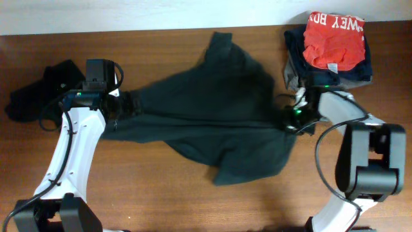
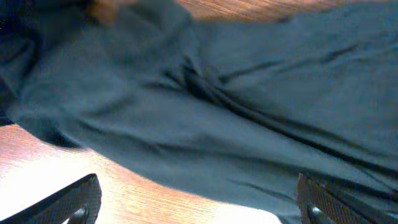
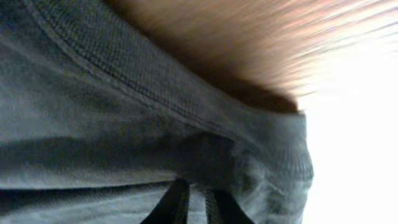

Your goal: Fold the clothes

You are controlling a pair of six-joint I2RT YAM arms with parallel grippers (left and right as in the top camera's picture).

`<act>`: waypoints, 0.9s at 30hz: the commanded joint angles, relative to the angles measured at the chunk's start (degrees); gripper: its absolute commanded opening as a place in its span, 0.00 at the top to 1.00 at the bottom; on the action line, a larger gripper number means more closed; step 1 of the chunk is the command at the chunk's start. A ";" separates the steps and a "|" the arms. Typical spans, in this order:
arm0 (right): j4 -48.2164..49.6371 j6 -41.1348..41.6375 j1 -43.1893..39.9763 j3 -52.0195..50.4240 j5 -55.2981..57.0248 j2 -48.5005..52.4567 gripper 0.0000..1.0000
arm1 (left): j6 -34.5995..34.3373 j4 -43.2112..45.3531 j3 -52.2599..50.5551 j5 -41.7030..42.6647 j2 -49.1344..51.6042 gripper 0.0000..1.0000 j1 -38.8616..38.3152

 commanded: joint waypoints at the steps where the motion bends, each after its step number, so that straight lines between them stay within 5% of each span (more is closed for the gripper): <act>1: -0.55 -0.74 -2.27 2.47 4.11 2.29 0.84 | 0.90 -0.07 -0.20 0.81 0.15 0.01 -0.37; 3: -3.28 -1.97 -2.36 5.66 2.32 2.29 0.84 | 0.94 -0.28 -0.20 1.09 0.15 0.01 -0.37; 7: -10.62 -5.09 -1.01 13.27 0.57 1.81 0.59 | 2.08 -1.88 -0.20 2.78 0.15 0.02 -0.72; 11: -18.29 -8.59 1.42 21.05 0.66 1.36 0.41 | 11.82 -3.76 -0.46 5.20 0.15 0.03 -3.21; 18: -20.55 -10.34 4.63 23.76 0.90 1.38 0.36 | 27.67 0.85 -5.60 3.85 1.22 0.08 -7.17; 27: -20.59 -11.13 5.25 23.76 2.38 1.38 0.34 | 29.46 5.97 -7.37 2.64 10.62 0.19 -7.45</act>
